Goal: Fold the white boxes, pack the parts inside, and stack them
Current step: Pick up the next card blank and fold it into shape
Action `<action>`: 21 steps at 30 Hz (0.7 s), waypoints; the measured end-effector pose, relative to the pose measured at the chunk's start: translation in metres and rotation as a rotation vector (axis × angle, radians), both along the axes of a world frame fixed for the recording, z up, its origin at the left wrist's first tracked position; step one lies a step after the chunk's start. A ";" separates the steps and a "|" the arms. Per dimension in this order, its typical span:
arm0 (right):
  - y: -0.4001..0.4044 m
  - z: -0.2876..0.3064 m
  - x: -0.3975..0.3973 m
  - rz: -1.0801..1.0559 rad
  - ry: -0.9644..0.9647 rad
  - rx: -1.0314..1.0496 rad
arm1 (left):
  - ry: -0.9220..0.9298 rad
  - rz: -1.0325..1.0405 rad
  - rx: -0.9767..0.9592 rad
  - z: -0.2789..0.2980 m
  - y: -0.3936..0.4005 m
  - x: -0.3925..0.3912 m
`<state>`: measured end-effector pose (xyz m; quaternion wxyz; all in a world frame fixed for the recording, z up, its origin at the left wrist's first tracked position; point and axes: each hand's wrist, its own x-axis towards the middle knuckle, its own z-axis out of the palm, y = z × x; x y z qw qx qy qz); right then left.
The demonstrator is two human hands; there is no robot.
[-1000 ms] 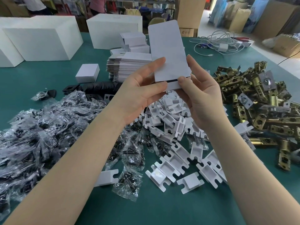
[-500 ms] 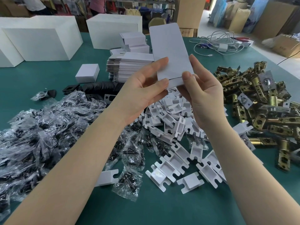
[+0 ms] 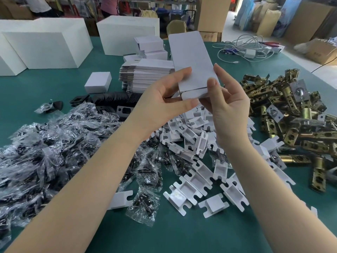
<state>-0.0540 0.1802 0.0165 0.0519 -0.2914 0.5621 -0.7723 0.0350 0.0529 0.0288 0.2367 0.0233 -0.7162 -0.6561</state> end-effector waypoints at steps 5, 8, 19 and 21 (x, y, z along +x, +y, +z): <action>0.000 0.000 0.000 -0.012 0.010 0.024 | -0.012 0.038 -0.033 0.000 0.000 0.000; 0.001 0.000 0.000 -0.010 0.026 0.022 | -0.010 0.052 -0.030 0.001 0.001 0.001; -0.005 -0.011 -0.004 0.016 0.146 0.147 | -0.095 0.139 -0.041 0.001 0.004 0.001; -0.004 -0.011 -0.004 0.006 0.137 0.156 | -0.082 0.147 -0.024 0.000 0.004 0.001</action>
